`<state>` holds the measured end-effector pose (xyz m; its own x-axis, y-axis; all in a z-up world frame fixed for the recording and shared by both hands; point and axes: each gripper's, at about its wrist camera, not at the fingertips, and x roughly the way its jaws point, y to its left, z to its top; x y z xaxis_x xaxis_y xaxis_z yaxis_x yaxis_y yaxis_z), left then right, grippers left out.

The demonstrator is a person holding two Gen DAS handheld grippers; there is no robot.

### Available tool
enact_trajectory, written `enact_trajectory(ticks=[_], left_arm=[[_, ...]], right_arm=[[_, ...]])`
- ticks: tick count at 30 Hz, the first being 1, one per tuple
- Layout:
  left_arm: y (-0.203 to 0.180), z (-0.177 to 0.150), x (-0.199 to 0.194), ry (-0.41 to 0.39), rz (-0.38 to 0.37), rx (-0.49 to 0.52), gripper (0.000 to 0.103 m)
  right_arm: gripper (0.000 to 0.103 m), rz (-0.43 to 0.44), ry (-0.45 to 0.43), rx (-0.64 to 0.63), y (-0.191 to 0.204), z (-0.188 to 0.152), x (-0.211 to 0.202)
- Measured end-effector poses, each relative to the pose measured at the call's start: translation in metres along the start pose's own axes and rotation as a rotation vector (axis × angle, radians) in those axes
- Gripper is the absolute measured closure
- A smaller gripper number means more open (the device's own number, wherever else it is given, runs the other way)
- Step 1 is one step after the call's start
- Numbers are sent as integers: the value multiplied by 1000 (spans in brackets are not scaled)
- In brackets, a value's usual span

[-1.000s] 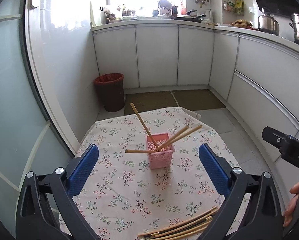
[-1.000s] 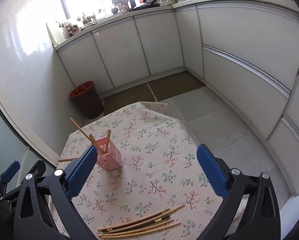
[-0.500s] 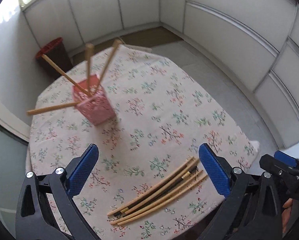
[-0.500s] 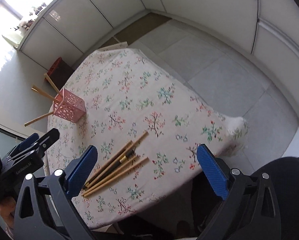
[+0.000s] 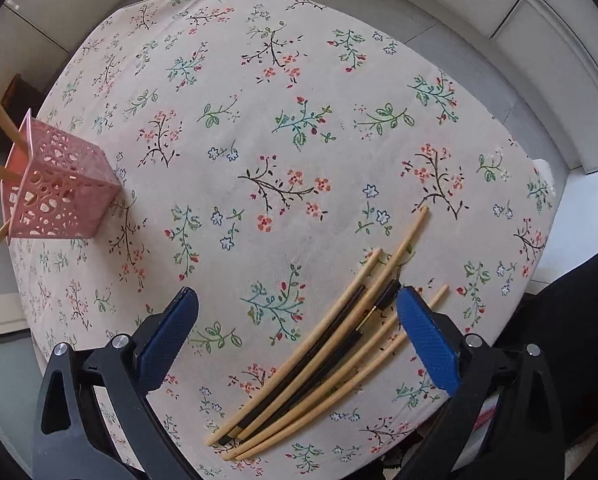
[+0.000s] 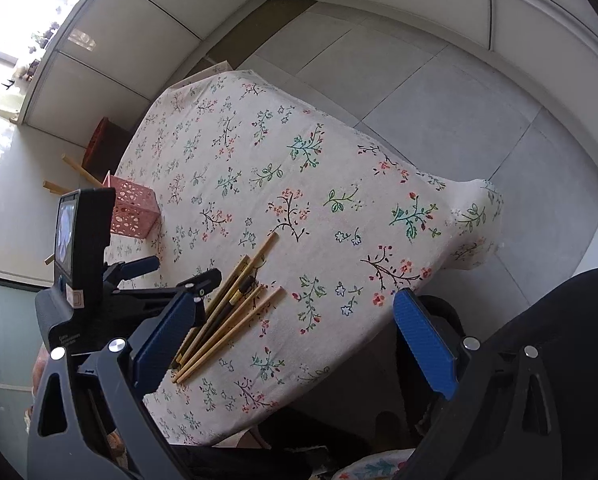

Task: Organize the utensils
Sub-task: 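Move both grippers back over the chopstick pile, then grasp a wooden chopstick with the left gripper while the right gripper grasps another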

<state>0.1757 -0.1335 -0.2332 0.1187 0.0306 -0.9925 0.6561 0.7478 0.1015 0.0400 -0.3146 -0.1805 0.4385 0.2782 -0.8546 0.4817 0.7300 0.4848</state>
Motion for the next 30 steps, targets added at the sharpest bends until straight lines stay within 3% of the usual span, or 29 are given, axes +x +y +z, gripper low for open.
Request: enact_trajectory(ticks=[5, 10, 19, 21, 23, 25, 27, 30], left_arm=[[-2, 5, 14, 34, -27, 10, 31], [-6, 3, 26, 50, -42, 24, 34], [-14, 7, 47, 45, -51, 30, 55], [-6, 10, 49, 31, -43, 17, 70], [6, 8, 48, 16, -52, -6, 93], [18, 2, 48, 2, -66, -27, 94], [28, -6, 52, -14, 19, -39, 96], [50, -21, 50, -54, 2, -97, 96]], right_arm=[[6, 1, 2, 12, -2, 2, 1], [6, -2, 9, 27, -5, 6, 4], [6, -16, 37, 51, -9, 9, 14], [6, -19, 51, 58, -7, 11, 19], [6, -28, 63, 52, 0, 14, 27], [7, -30, 91, 43, 9, 18, 38], [7, -18, 135, 48, 19, 20, 54], [7, -32, 191, 64, 35, 24, 81]])
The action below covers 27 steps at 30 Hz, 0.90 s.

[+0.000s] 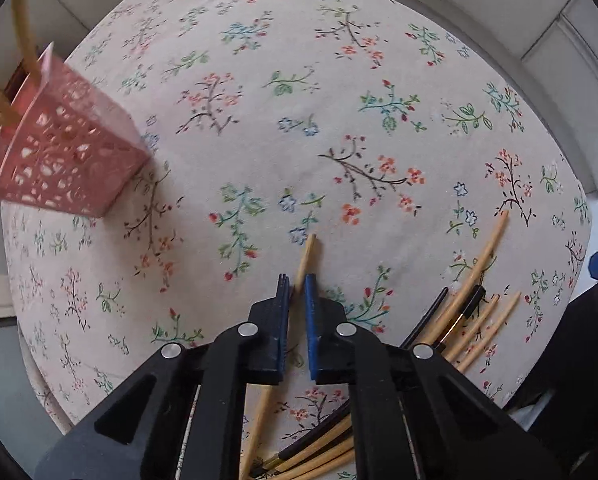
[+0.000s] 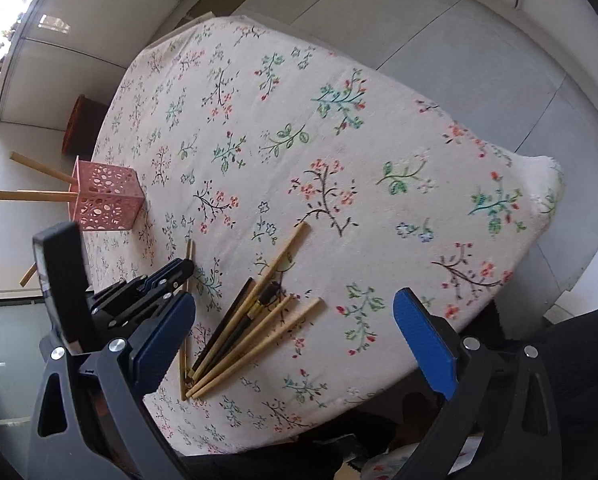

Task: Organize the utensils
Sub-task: 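Grasp a wooden chopstick with the left gripper while the right gripper grasps another, then lift both chopsticks upright and carry them toward the pink holder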

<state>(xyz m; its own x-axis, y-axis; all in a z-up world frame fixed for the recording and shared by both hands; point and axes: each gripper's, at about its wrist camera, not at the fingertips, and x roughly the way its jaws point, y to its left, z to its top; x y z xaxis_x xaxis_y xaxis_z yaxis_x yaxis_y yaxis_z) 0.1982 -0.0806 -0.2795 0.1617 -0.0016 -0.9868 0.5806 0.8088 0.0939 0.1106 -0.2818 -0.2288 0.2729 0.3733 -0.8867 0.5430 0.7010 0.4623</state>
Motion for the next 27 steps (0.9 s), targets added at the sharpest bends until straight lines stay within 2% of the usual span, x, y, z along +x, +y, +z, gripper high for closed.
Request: enact_trajectory(ticks=[3, 6, 7, 8, 10, 11, 12, 14, 16, 17, 19, 21, 22, 24, 25, 27], left_arm=[[20, -11, -12, -45, 16, -39, 97], [36, -21, -28, -92, 23, -69, 98], [41, -25, -32, -104, 21, -77, 98], [46, -28, -36, -116, 16, -85, 98], [48, -33, -45, -132, 12, -97, 98], [50, -35, -48, -140, 9, -106, 98], [53, -37, -51, -145, 8, -115, 98], [59, -38, -58, -155, 10, -135, 98], [56, -41, -64, -164, 19, -150, 98], [58, -42, -66, -169, 23, -156, 98], [60, -41, -76, -159, 45, -147, 98], [63, -36, -93, -182, 86, -125, 99], [66, -35, -104, -212, 85, -123, 99], [71, -41, -118, -260, 91, -105, 99], [76, -45, -120, -281, 79, -119, 99], [84, -56, -118, -297, -6, -163, 99]], right_arm=[[14, -43, 21, 22, 12, 6, 20], [28, -110, 46, 38, 23, 11, 40], [36, -130, 57, 52, 26, 12, 47], [39, -155, 63, 65, 28, 12, 53], [42, -200, 29, 68, 36, 10, 57], [51, -215, 10, 63, 41, 9, 58], [55, -245, -4, 61, 47, 8, 60], [83, -276, -32, 85, 54, 8, 62], [85, -296, -54, 103, 60, 7, 63], [91, -291, -64, 99, 62, 7, 64], [92, -277, -78, 70, 70, 8, 66], [93, -230, -85, 80, 72, 11, 67], [95, -170, -74, 107, 72, 14, 68], [96, -110, -79, 157, 72, 19, 60], [96, -96, -102, 141, 76, 18, 50], [96, -95, -180, 60, 87, 13, 27]])
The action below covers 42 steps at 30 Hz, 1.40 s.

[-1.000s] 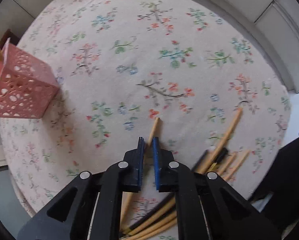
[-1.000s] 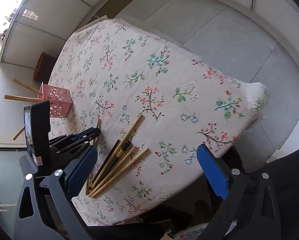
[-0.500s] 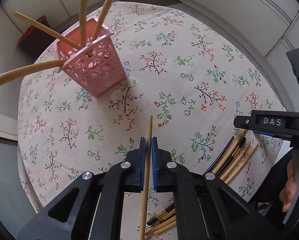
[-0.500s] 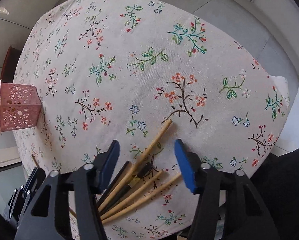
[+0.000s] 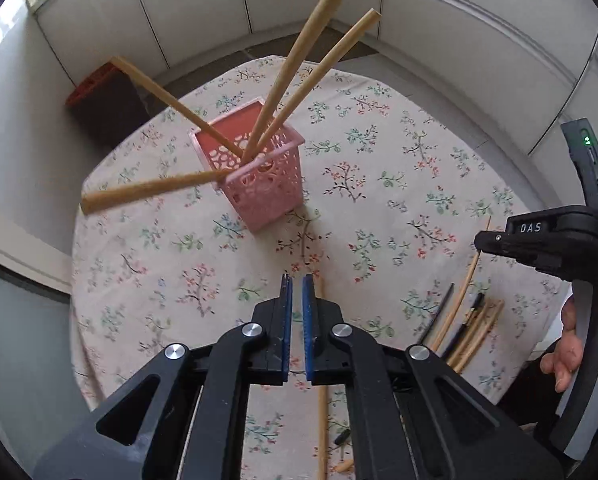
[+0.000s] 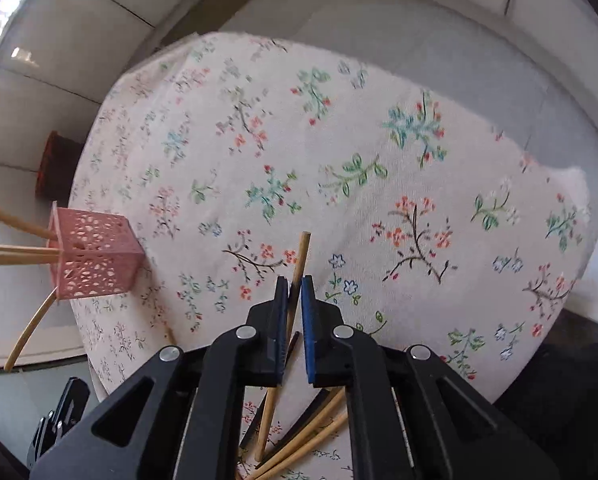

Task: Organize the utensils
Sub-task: 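Lift both chopsticks upright and carry them toward the pink holder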

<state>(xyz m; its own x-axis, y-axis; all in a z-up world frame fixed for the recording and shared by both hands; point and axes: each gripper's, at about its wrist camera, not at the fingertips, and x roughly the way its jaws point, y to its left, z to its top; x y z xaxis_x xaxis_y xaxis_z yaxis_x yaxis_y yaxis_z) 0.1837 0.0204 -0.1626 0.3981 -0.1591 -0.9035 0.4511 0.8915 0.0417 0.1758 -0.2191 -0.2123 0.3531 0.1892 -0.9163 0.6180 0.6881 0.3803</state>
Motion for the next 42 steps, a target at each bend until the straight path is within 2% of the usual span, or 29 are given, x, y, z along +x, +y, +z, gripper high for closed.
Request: enact_trajectory(ticks=[3, 6, 9, 11, 16, 20, 27, 42], left_arm=[[1, 1, -6, -29, -5, 4, 99], [1, -1, -18, -73, -46, -12, 99], [8, -11, -19, -68, -53, -28, 99], [15, -16, -19, -61, -58, -50, 99], [35, -20, -25, -77, -85, -121, 98], [47, -23, -25, -79, -97, -155, 98], [47, -21, -36, -119, -137, -161, 98], [41, -16, -42, -145, -194, -159, 98]], right_arm=[[96, 39, -97, -127, 19, -9, -30], [97, 102, -150, -198, 33, -18, -50], [97, 163, -202, -266, 54, -36, -64], [97, 198, -223, -299, 74, -50, -66], [97, 264, -254, -360, 88, -81, -79], [97, 269, -293, -391, 93, -87, -88], [97, 258, -299, -379, 84, -88, -97], [97, 300, -314, -404, 65, -83, -130]])
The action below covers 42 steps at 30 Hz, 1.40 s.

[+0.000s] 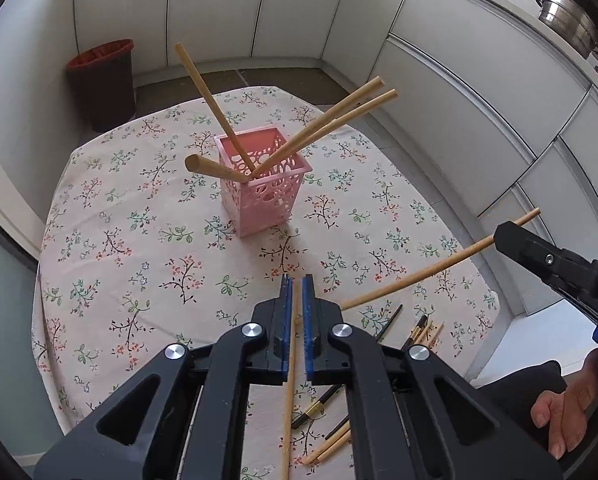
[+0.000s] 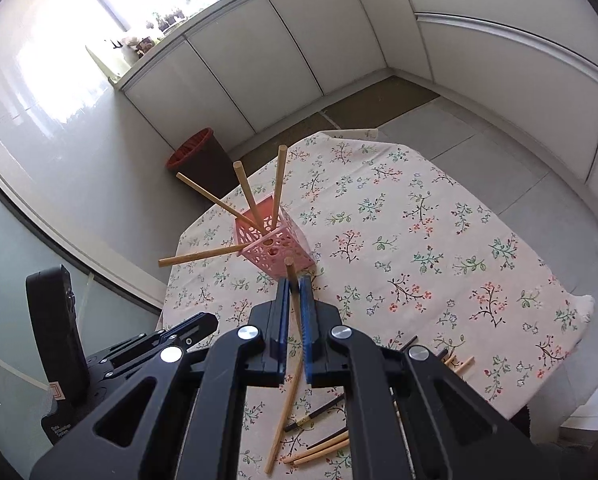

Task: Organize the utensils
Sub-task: 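Lift both chopsticks upright and carry them toward the pink holder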

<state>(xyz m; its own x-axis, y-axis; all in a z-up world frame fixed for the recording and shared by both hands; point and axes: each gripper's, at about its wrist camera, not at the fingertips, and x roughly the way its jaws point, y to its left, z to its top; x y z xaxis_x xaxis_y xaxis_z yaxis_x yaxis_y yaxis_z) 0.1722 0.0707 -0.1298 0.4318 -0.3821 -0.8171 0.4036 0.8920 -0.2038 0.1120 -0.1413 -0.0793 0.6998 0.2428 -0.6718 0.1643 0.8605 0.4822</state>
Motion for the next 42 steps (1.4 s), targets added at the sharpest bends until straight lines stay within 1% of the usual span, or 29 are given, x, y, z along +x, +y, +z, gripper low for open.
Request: enact_trajectory(ticks=[5, 7, 10, 12, 15, 18, 19, 20, 21, 22, 24, 25, 26, 28, 31, 33, 36, 37, 38, 40, 42], left_arm=[[-8, 0, -1, -2, -1, 14, 98], [-11, 0, -4, -9, 10, 21, 98], [-15, 1, -9, -22, 2, 18, 98], [-17, 2, -13, -36, 0, 15, 98], [-17, 3, -21, -57, -23, -4, 98], [-15, 2, -19, -51, -8, -24, 98], [-14, 0, -12, -25, -9, -29, 98], [-14, -2, -2, 14, -15, -27, 92], [-13, -4, 14, 74, -17, -24, 84], [-12, -8, 31, 126, 14, -33, 73], [-9, -15, 70, 223, 110, -42, 73], [-7, -16, 91, 269, 134, -48, 73], [-5, -17, 103, 298, 144, -60, 73], [-5, -15, 126, 340, 169, -67, 73], [-14, -14, 146, 360, 225, -23, 72], [-18, -17, 159, 384, 288, 5, 72], [-19, -16, 162, 373, 301, 10, 73], [-19, -16, 162, 370, 287, 2, 89], [-20, -17, 161, 367, 277, -3, 97], [-19, -20, 159, 352, 284, -7, 98], [-13, -23, 147, 318, 231, -42, 98]], right_arm=[[97, 20, 8, 19, -15, 6, -10], [97, 32, 8, 28, -21, 10, -14], [97, 37, 0, 29, -24, 15, -19], [97, 38, -6, 16, -24, 19, -23], [97, 40, -20, -15, -21, 22, -31], [97, 48, -25, -37, -21, 24, -38], [97, 52, -25, -41, -22, 26, -39], [97, 55, -25, -45, -23, 27, -40], [97, 55, -24, -51, -25, 28, -40], [97, 53, -20, -51, -27, 28, -39], [97, 51, -7, -39, -34, 27, -36], [97, 51, 4, -31, -38, 27, -33], [97, 50, 13, -24, -42, 27, -31], [97, 43, 26, -17, -48, 27, -27], [97, 32, 31, -18, -55, 30, -21], [97, 28, 31, -20, -59, 33, -17], [97, 22, 26, -32, -65, 36, -12], [97, 20, 25, -37, -66, 38, -10], [97, 22, 26, -38, -67, 39, -8], [97, 35, 29, -35, -69, 43, -7], [97, 51, 26, -38, -68, 45, -9]])
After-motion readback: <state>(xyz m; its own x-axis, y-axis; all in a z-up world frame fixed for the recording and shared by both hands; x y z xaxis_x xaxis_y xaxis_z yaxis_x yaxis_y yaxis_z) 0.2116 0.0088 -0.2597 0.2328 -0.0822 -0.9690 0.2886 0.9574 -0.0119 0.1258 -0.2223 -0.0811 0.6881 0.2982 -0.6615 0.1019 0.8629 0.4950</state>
